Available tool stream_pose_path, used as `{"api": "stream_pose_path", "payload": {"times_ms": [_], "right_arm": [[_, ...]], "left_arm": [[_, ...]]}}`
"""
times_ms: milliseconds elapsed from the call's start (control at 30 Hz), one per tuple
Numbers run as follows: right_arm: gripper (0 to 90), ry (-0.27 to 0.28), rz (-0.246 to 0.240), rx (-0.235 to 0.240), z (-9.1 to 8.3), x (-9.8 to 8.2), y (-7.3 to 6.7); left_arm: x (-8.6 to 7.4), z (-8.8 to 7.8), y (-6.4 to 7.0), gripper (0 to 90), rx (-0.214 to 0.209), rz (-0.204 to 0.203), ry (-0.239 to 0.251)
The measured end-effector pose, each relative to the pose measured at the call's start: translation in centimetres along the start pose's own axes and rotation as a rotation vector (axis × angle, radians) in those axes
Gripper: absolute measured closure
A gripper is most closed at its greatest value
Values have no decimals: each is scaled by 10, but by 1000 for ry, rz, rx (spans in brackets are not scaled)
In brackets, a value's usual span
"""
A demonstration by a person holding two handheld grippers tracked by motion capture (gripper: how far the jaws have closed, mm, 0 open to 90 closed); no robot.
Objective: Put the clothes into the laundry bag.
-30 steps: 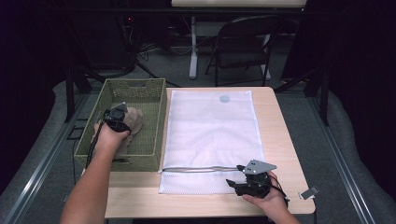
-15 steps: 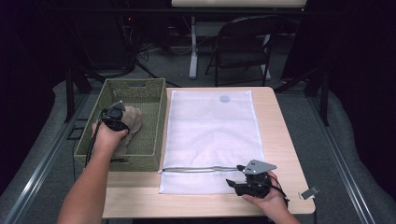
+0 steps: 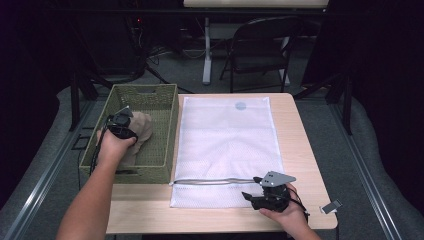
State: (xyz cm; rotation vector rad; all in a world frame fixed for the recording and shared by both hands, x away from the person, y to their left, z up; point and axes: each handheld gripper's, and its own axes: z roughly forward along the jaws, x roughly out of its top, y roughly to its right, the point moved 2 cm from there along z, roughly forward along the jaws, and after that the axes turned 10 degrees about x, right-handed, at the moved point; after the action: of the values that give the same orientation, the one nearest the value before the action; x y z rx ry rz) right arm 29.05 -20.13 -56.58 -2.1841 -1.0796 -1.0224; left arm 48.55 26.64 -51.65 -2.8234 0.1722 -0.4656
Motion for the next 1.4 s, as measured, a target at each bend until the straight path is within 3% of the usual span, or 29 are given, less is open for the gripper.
{"api": "stream_pose_path", "payload": {"times_ms": [233,533,867,1133,1400], "right_arm": [[317,2,-1,0,0,0,0],[330,6,-8,6,0,0,-1],[406,37,3,19,-2,2,-2],[409,58,-2,-7,-7,3,-1],[412,70,2,-1,-8,3,0]], "left_arm": [[5,-17,1,483,-8,16,18],[7,-31,0,483,-49,16,37],[10,-45,-5,483,-39,21,52],[11,-52,-9,483,-44,9,59],[17,-61,-8,484,-51,12,62]]}}
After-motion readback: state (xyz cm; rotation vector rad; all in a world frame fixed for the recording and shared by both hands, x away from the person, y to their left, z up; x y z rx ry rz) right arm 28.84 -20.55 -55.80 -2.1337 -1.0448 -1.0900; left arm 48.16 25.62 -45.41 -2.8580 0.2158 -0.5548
